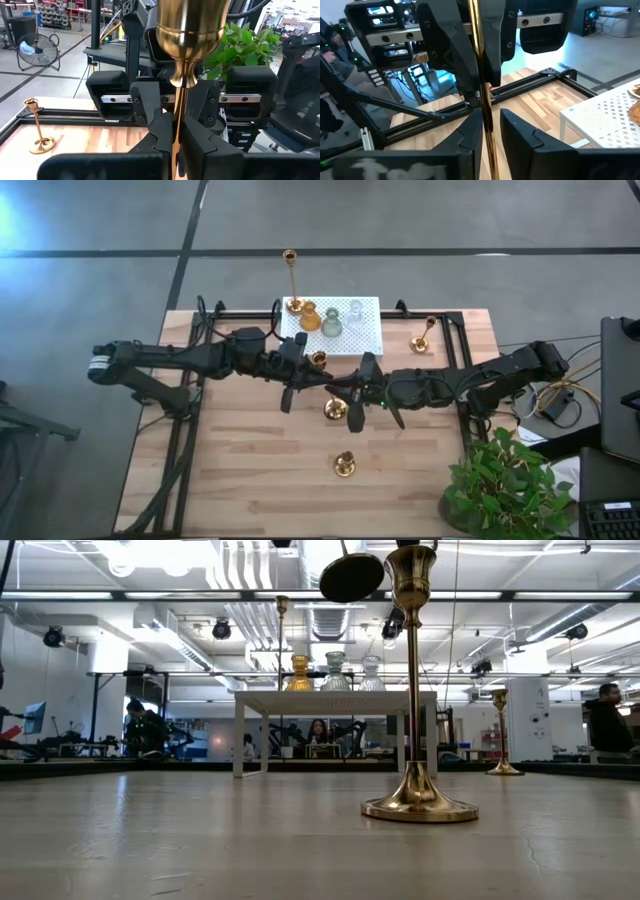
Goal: Pick & Place candle stick holders
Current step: Put the yellow candle holder on the shelf
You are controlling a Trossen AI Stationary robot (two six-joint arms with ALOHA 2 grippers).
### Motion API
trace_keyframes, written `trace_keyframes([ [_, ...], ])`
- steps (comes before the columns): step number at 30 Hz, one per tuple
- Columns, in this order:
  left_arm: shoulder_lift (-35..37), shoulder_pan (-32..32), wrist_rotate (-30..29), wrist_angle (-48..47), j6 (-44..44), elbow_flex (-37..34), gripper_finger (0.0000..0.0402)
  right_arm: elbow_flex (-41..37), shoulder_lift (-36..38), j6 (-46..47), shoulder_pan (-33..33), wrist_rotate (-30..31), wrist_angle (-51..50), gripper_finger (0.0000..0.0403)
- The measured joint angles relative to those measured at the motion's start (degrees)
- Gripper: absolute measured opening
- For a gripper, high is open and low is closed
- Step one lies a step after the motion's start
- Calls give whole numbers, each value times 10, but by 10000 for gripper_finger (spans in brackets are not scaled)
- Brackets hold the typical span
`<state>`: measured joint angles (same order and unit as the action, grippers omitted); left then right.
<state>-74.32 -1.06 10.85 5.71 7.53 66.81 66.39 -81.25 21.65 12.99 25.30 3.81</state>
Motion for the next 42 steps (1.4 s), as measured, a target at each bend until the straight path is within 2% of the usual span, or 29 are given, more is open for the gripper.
trace_keyframes([
  [5,-3,-1,7,-2,6,-1,21,0,0,-24,0,-7,-1,18],
  [16,-12,0,15,2,12,-1,27,-1,0,-28,0,-2,-2,10],
  [22,-13,0,10,0,28,-2,105,-1,0,-28,-1,4,2,9],
  [30,-12,-2,-2,-6,12,-2,188,-1,0,-26,-1,14,0,8],
  [37,19,-29,-56,-89,-6,-2,264,-1,18,-28,3,41,-24,8],
  [42,67,-48,-60,-177,-16,-5,294,-1,70,-14,24,127,-140,8],
])
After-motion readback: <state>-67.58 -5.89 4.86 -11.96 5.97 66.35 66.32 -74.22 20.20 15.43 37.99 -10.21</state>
